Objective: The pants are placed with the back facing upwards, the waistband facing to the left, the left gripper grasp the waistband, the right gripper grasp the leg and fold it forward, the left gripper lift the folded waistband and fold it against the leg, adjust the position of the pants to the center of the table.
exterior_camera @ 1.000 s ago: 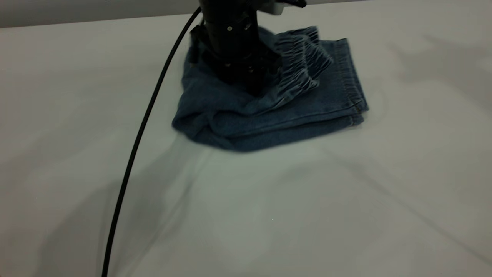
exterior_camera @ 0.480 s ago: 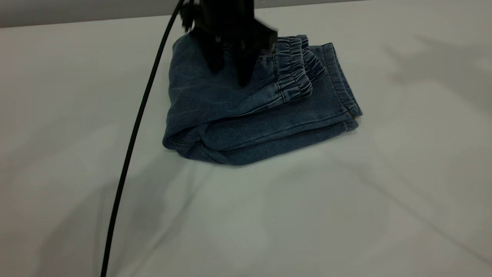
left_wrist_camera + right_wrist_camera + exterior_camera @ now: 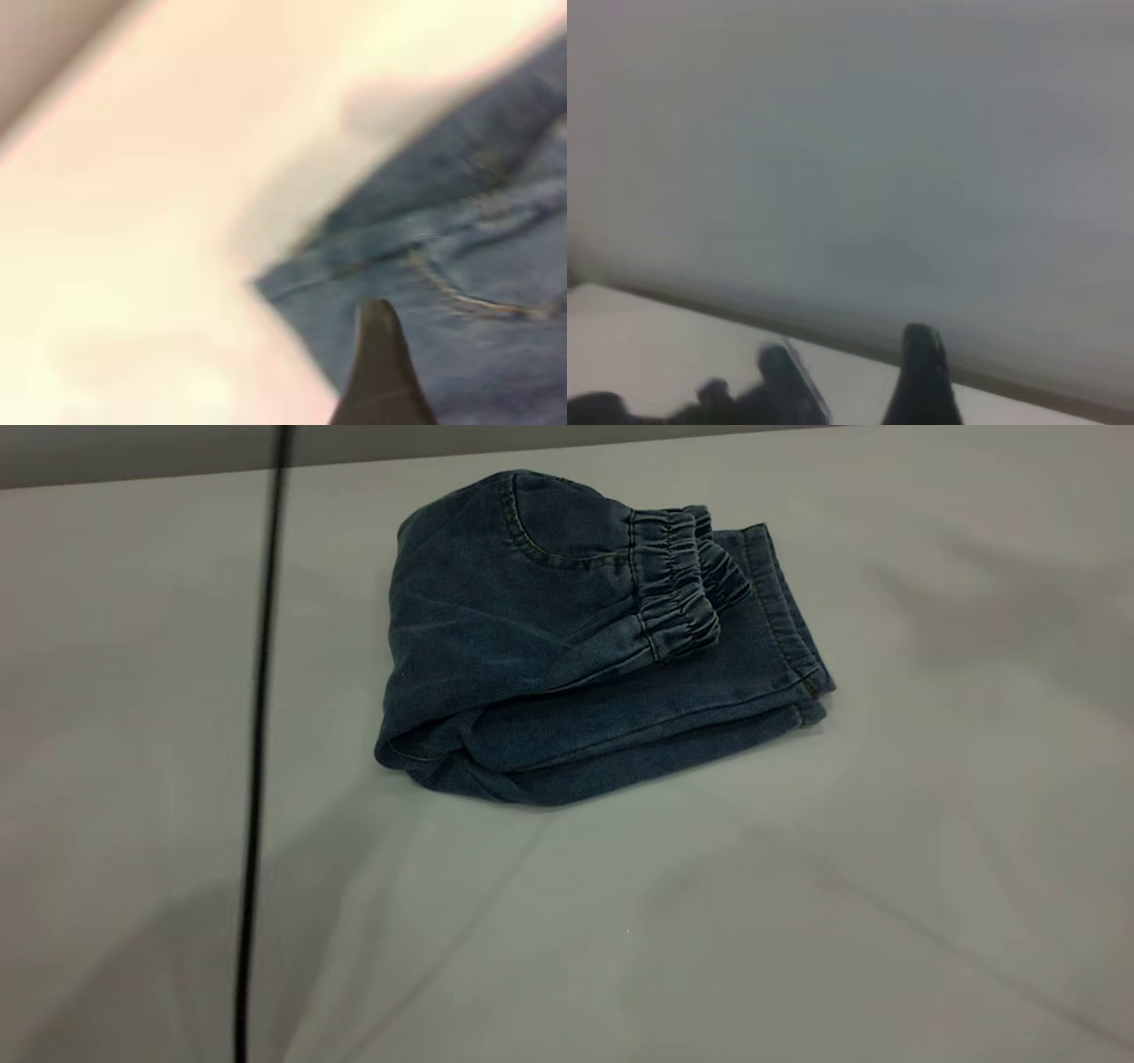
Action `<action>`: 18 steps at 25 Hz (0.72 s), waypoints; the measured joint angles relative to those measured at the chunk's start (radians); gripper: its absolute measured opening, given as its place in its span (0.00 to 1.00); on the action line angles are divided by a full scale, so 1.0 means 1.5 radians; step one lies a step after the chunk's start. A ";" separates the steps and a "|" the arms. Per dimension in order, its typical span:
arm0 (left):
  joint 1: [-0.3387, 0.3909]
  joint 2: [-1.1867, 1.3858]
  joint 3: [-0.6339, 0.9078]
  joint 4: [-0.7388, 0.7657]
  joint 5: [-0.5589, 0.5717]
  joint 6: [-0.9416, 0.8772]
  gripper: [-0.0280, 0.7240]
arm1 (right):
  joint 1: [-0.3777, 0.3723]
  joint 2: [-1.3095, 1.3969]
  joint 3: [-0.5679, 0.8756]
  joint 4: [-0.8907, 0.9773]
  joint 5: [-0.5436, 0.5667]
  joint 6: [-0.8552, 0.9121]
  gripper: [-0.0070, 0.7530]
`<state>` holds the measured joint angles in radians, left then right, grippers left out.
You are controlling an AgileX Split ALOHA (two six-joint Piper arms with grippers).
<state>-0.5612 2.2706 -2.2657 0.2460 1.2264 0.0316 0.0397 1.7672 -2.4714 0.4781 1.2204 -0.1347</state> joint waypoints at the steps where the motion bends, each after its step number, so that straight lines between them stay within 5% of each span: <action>1: 0.000 -0.018 0.000 0.009 0.000 -0.005 0.64 | 0.000 -0.015 0.010 -0.001 0.001 0.001 0.62; 8: 0.000 -0.178 0.059 0.009 -0.001 -0.021 0.64 | 0.000 -0.175 0.164 -0.001 0.000 -0.010 0.62; 18: 0.000 -0.480 0.342 -0.021 -0.003 -0.036 0.64 | 0.001 -0.473 0.498 0.063 0.000 -0.056 0.62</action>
<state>-0.5612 1.5510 -1.7521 0.2151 1.2222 -0.0226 0.0408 1.0573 -1.7238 0.5720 1.2210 -0.2193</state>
